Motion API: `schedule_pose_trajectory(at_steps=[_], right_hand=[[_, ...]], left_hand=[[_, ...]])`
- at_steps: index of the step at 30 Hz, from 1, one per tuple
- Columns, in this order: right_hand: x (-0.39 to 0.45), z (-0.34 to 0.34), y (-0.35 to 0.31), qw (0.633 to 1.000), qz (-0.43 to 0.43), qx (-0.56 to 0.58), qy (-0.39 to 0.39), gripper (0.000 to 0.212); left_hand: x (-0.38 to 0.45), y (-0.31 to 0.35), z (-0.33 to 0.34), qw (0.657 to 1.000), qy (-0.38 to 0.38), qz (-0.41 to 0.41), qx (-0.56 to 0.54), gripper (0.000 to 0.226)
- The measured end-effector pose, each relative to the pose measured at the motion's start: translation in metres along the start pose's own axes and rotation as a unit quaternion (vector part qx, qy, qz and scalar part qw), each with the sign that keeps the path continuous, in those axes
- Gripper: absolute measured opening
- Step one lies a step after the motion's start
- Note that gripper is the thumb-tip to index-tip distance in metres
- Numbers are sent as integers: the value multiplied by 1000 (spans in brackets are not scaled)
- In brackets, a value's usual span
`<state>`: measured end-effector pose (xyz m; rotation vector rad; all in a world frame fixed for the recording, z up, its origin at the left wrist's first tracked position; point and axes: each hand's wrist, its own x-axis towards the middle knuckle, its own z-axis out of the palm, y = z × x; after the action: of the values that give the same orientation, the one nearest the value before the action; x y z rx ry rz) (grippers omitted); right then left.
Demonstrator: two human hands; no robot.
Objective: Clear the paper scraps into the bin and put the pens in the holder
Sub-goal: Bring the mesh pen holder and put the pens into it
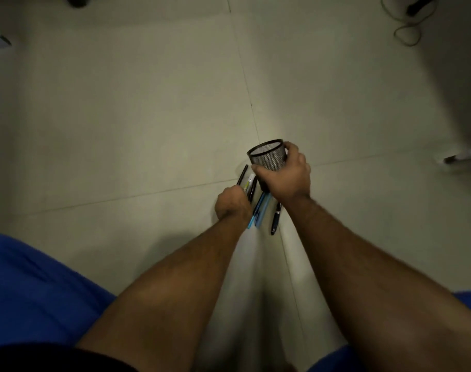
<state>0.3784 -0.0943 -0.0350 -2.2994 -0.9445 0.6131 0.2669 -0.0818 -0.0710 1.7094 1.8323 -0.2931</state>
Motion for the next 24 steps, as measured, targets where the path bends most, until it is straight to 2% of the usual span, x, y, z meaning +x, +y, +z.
schedule_pose_trajectory(at_steps=[4, 7, 11, 13, 15, 20, 24], right_hand=[[-2, -18, 0, 999, 0, 48, -16, 89], [-2, -37, 3, 998, 9, 55, -20, 89], [5, -51, 6, 999, 7, 30, -16, 90], [7, -51, 6, 1000, 9, 30, -3, 89], [5, -51, 5, 999, 1, 41, 3, 89], [-7, -60, 5, 998, -42, 50, -6, 89], [-11, -59, -2, 994, -92, 50, -29, 87]], left_hand=[[-6, 10, -26, 990, -3, -60, -125, 33], [-5, 13, -59, 976, 17, -68, -208, 39], [4, 17, -100, 919, 38, 22, -391, 17], [3, 23, -117, 887, -3, 91, -454, 11], [0, 30, -130, 869, -50, 132, -475, 13], [-6, 35, -134, 908, -137, 151, -365, 19], [-5, 48, -135, 881, -161, 141, -422, 17]])
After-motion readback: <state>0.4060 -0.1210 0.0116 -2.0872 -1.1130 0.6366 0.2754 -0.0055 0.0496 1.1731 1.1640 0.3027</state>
